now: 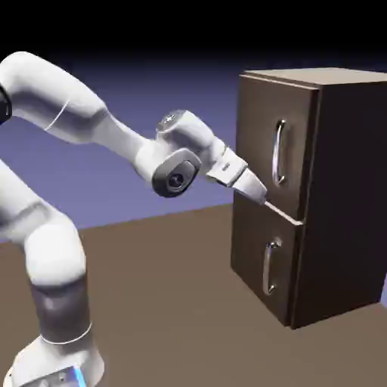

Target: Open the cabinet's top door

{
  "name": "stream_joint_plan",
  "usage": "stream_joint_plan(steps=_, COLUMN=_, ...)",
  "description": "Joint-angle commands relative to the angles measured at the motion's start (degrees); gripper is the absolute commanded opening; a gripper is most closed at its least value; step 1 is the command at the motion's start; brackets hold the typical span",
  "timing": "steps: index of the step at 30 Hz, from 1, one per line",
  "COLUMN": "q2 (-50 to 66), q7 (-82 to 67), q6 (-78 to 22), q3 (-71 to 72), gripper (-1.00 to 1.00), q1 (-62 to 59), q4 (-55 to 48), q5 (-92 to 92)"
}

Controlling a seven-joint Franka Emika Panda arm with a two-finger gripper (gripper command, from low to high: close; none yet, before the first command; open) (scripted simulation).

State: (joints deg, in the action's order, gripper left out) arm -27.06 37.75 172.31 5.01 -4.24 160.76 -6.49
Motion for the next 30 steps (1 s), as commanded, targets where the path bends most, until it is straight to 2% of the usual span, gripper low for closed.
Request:
stream_joint_plan(steps=1, q2=2.08, q7=-1.75, q6=-0.63, q3=1.86, gripper=0.0, q1=-1.83, q4=-0.09, q5=-2.41)
stream_joint_plan(steps=30, q2=62.31, q7=-52.3, q6=-18.82, q3=55.72, gripper=0.0, q1=-54.85, q4=-2.66, q5=-72.13)
